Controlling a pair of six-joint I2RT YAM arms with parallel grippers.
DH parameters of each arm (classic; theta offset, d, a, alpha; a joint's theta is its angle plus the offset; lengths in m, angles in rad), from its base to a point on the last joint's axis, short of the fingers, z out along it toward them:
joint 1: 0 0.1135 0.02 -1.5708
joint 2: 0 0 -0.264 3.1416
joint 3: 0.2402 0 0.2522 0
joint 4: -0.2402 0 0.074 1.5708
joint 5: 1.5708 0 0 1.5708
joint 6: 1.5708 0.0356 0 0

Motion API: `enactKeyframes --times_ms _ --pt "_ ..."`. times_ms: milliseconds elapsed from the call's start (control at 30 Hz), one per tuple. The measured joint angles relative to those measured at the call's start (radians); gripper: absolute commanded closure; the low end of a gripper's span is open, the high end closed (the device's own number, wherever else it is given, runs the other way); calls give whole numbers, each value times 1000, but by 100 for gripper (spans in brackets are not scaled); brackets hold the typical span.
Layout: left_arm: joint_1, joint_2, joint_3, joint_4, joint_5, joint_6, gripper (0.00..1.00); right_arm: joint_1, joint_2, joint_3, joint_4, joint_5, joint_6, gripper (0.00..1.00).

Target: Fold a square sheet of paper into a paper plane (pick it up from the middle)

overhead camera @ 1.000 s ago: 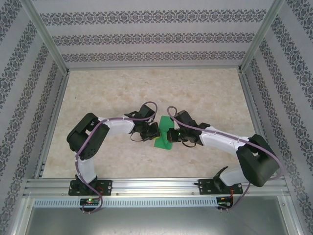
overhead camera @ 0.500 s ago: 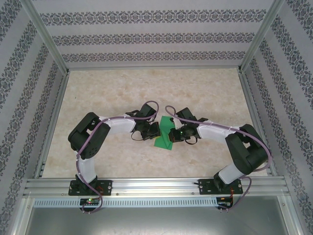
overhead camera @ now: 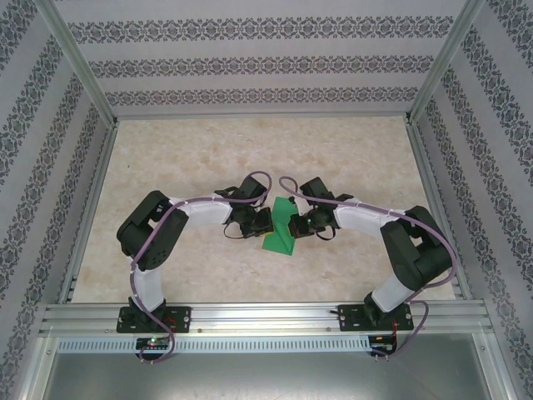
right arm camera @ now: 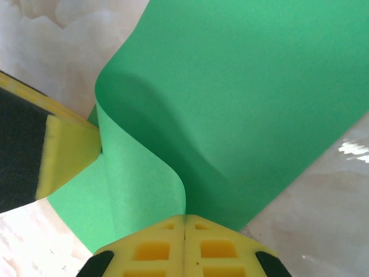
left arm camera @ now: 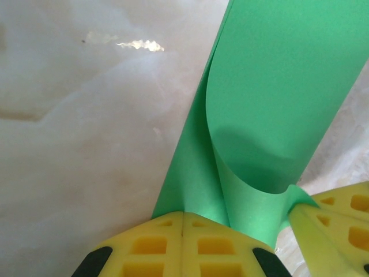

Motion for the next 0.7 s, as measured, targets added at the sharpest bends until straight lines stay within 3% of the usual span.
enactKeyframes --times_ms 700 --pt "-1 11 24 -30 -4 8 100 -13 48 28 -16 13 -33 97"
